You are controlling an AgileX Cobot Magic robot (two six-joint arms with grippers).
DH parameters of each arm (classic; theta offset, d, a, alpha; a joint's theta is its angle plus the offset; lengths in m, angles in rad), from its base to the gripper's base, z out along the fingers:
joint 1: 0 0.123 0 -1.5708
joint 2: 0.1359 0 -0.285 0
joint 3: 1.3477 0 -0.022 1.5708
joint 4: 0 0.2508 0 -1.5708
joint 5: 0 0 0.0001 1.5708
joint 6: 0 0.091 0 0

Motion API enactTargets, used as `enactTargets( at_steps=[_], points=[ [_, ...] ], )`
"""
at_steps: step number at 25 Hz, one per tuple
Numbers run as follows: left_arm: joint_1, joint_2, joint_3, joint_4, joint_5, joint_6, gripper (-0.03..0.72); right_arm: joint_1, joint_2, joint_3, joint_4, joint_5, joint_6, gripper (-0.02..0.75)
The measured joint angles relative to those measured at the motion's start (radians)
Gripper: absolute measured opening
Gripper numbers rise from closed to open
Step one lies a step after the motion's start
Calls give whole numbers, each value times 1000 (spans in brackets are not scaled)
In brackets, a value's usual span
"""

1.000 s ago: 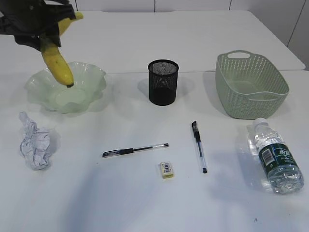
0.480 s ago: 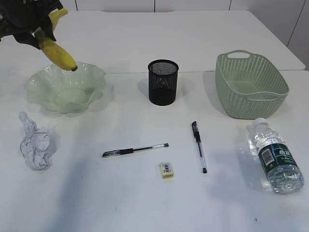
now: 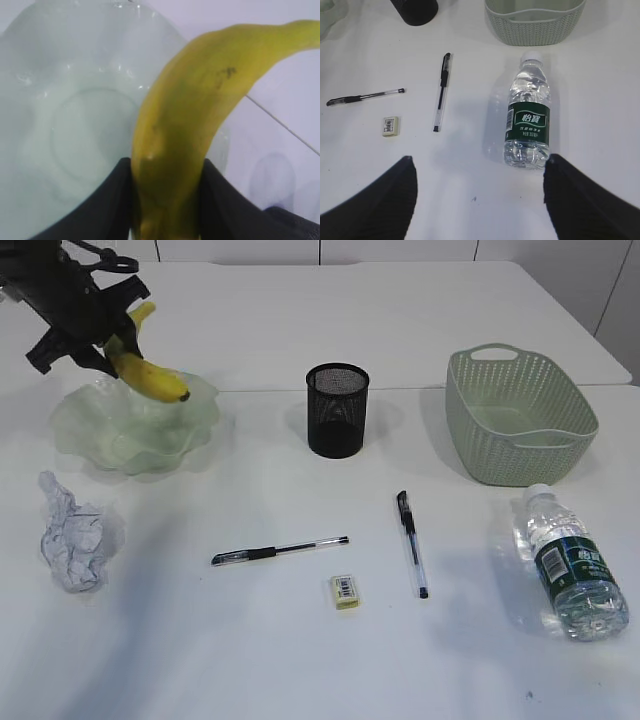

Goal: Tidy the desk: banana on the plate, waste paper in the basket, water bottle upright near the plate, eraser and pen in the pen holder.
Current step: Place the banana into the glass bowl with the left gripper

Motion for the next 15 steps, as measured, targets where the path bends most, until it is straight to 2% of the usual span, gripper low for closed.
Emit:
enactTargets(
  at_steps=[5,15],
  points=[
    [24,36,-5,-1,0,0,244,0,0,0,0,0,0,585],
    [24,87,-7,-1,-2,3,244,0,0,0,0,-2,0,585]
  ],
)
